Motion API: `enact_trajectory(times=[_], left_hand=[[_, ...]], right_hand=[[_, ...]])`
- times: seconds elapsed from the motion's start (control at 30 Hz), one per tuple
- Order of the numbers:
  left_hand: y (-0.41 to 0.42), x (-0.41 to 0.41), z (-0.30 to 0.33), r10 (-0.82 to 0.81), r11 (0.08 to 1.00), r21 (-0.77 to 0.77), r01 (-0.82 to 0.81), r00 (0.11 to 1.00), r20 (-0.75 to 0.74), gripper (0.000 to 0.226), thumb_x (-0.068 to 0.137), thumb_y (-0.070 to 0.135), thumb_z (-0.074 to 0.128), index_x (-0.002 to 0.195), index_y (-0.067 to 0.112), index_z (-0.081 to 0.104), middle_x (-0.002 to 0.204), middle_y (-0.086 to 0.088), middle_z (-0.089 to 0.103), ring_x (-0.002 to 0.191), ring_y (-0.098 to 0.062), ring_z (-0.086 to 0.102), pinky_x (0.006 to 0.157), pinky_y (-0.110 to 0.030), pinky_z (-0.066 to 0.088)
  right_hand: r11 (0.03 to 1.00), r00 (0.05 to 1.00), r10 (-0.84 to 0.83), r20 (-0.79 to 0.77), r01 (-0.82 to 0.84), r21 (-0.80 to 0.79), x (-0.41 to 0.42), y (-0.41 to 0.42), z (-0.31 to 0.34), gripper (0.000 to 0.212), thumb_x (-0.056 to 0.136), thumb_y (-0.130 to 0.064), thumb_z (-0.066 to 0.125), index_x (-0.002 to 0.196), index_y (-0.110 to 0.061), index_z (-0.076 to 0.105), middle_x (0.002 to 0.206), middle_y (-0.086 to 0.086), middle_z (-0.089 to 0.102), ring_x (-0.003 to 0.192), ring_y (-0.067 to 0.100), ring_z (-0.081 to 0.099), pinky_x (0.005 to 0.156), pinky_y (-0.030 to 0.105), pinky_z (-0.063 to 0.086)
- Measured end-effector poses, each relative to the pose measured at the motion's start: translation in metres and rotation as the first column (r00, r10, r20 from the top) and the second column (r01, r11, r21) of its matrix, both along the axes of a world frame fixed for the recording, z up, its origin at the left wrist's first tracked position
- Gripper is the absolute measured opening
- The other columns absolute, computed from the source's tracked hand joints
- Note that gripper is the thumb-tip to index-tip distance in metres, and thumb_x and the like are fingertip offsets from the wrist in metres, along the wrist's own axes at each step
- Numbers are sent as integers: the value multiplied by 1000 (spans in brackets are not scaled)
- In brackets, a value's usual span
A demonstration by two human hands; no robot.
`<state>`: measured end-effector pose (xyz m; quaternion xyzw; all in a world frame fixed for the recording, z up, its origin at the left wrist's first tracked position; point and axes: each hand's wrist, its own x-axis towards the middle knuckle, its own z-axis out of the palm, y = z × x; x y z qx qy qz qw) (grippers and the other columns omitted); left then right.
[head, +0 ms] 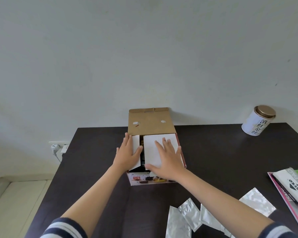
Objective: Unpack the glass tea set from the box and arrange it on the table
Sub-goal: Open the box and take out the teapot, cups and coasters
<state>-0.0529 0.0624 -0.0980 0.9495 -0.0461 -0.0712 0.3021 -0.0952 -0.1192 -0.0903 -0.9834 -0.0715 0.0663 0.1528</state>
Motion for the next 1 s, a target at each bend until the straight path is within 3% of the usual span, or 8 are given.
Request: enact_trajectory(times=[0.17,0.33,0.53,0.77,0.9,1.0], left_hand=[[0,-2,-3,-32,998,-60,28,998,-53,77,98,48,35,152,12,-8,159,1,-21,148,-22,-4,116,-56,5],[0,-4,-6,-21,992,-124,17,999,-29,69,100,46,27,153,14,-5,159,3,-19,148,-18,-7,116,-57,2],[2,-3,-11,-24,989,-147,24,1000,6,61,102,41,20,153,18,-2,160,4,-16,148,-17,-6,116,-56,2],[2,-2,-11,-20,992,-125,20,1000,-2,60,102,39,20,153,13,1,160,1,-15,148,-17,-8,116,-54,2],[3,-2,-13,-32,993,-114,32,999,2,62,102,42,20,153,14,-3,159,2,-17,147,-17,-10,116,-50,0],[4,-2,-15,-27,992,-122,27,1000,2,63,102,42,21,153,15,-4,159,3,-18,147,-16,-10,117,-50,-1]], right_hand=[[997,999,-36,-17,35,-73,-6,12,-5,105,76,-82,40,153,-26,-6,159,8,-22,144,29,-24,109,60,-16],[992,996,-94,1,93,-79,-8,15,-8,106,75,-83,40,153,-25,-3,159,11,-20,144,31,-25,107,63,-18],[989,989,-147,33,148,-15,-12,24,-6,95,81,-70,49,152,-25,6,160,11,-15,145,32,-21,107,64,-17],[962,936,-158,315,74,261,-16,26,9,68,80,-39,60,142,-27,37,161,5,11,149,27,0,106,57,-20],[896,820,-259,510,8,443,-18,2,23,50,80,-39,55,128,-25,59,151,8,38,144,30,25,105,62,-8],[871,702,-327,633,-36,489,-21,-25,32,35,88,-32,53,117,-20,67,140,12,52,135,31,41,107,66,4]])
